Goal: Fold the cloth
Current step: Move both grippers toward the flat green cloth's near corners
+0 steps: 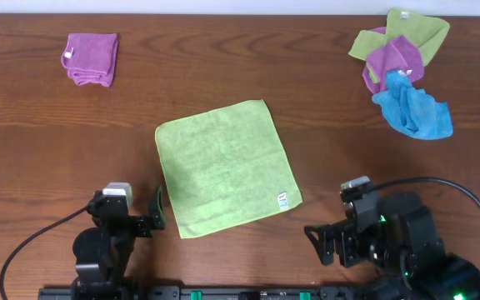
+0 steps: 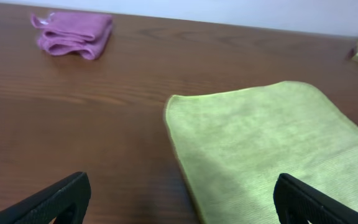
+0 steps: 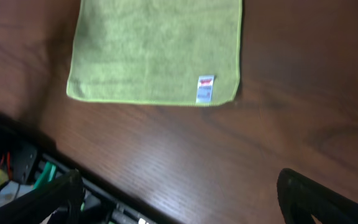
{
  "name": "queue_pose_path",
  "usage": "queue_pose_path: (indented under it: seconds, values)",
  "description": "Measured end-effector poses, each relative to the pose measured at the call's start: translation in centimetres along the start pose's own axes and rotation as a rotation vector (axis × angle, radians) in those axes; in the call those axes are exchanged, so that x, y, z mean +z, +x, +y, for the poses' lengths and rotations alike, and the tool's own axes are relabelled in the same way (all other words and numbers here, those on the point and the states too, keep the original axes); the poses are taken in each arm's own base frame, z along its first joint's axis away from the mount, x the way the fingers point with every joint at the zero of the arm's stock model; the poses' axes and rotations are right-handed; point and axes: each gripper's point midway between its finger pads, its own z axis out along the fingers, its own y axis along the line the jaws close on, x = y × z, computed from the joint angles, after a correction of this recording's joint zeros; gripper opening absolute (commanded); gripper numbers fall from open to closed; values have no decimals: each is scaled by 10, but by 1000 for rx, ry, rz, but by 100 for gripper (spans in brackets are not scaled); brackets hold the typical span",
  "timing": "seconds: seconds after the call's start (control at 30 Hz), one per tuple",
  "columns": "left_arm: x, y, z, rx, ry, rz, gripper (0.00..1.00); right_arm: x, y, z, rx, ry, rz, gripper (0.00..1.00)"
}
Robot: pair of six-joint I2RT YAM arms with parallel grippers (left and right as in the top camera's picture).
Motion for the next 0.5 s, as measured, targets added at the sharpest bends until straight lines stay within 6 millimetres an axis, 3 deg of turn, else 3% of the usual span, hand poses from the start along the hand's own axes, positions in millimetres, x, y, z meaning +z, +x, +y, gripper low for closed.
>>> queue_pose_path:
  seconds: [0.17,0.27,0.5]
  values:
    - [-5,6,-39,-436,219,86,95,0,4,2,0,-13,18,99]
    - [-8,7,-53,-621,291,139,95,0,3,4,-17,-24,12,99]
    - [-7,4,-50,-872,264,153,95,-1,-7,14,-41,-78,-23,99]
